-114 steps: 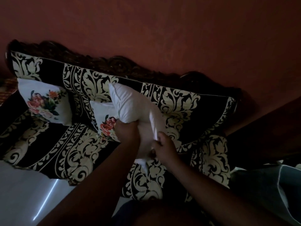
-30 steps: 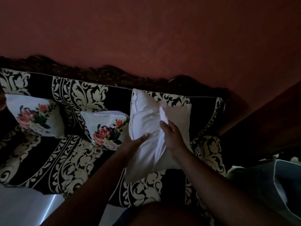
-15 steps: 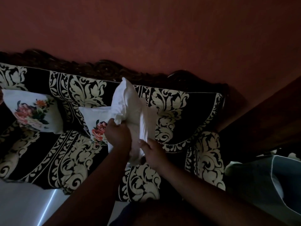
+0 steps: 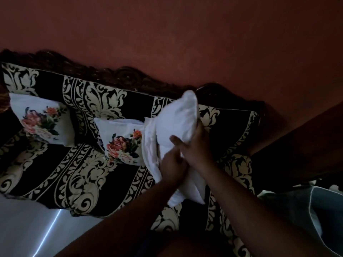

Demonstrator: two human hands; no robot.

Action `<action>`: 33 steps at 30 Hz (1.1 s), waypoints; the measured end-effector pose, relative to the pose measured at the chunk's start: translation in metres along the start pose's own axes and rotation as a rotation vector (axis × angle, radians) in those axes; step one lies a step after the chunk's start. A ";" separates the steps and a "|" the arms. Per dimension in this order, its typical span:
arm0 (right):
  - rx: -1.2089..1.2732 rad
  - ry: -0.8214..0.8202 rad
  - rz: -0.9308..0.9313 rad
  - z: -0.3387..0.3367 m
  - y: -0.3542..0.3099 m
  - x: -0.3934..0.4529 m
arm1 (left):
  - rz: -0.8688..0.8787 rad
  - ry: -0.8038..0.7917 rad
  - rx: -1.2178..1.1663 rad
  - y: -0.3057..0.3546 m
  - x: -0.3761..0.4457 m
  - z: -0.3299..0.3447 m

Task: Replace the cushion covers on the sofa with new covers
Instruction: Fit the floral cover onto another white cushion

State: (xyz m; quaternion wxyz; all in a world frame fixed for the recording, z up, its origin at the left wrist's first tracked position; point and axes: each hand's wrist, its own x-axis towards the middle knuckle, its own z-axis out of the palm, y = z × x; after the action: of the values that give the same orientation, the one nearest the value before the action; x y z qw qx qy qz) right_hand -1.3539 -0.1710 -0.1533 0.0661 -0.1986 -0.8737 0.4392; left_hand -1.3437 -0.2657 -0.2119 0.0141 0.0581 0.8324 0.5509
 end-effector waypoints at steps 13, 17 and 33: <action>-0.086 -0.097 0.135 0.013 0.140 -0.026 | -0.869 -0.229 -0.246 -0.137 -0.011 -0.011; -0.325 -0.130 0.063 0.024 0.169 -0.038 | -0.976 -0.177 -0.380 -0.150 -0.020 0.012; -0.651 -0.463 -0.154 0.144 0.251 -0.057 | -0.754 0.222 -0.016 -0.171 -0.033 0.031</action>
State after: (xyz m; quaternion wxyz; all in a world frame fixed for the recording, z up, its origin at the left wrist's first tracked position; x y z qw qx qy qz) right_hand -1.2710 -0.1659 -0.4365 -0.1662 -0.0387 -0.9712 0.1664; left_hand -1.3221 -0.3071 -0.3828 0.1258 -0.3120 0.7876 0.5163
